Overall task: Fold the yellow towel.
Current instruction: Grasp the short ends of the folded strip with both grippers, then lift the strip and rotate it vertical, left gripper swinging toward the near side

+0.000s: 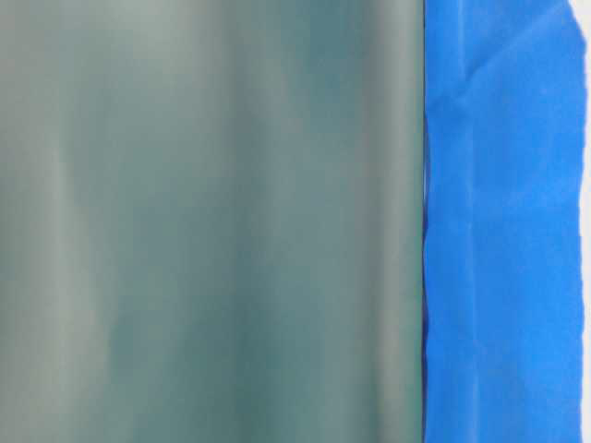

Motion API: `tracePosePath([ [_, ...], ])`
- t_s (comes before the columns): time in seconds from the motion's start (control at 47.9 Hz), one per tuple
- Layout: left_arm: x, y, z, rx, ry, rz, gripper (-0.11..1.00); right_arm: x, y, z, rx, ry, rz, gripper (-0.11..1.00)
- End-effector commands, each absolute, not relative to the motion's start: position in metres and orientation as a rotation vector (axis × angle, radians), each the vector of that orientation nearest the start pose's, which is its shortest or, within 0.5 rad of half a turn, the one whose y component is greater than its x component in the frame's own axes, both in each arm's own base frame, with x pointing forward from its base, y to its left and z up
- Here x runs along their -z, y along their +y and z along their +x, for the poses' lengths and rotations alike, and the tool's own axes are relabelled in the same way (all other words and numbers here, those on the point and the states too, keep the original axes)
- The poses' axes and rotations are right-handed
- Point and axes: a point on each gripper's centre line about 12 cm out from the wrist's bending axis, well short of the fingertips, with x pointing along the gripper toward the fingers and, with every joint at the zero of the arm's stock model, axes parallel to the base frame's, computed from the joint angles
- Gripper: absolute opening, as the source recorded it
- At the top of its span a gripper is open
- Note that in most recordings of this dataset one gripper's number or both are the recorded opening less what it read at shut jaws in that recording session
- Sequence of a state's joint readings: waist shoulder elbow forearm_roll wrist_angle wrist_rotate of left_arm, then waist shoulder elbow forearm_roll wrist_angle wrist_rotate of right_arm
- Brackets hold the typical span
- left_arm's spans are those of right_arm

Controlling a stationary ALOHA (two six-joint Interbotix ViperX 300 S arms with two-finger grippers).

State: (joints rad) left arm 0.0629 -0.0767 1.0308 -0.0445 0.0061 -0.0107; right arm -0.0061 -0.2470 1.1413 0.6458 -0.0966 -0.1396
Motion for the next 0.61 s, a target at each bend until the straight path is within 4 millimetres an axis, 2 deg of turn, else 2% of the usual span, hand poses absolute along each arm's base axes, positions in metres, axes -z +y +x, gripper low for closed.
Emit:
tracePosePath([
  [0.0,-0.113,0.018,0.285,-0.080,0.912,-0.080,0.02,-0.132,-0.011,0.255,0.253,0.715,0.467,0.02],
  [0.251,-0.166,0.017,0.285,-0.070,0.839,-0.074,0.02,-0.174,-0.013,0.248,0.203,0.596,0.481,0.02],
  [0.459,-0.195,0.016,0.277,-0.068,0.762,-0.073,0.02,-0.205,-0.012,0.241,0.156,0.519,0.479,0.02],
  [0.585,-0.211,0.016,0.272,-0.067,0.702,-0.070,0.02,-0.216,-0.010,0.238,0.133,0.489,0.461,0.02],
])
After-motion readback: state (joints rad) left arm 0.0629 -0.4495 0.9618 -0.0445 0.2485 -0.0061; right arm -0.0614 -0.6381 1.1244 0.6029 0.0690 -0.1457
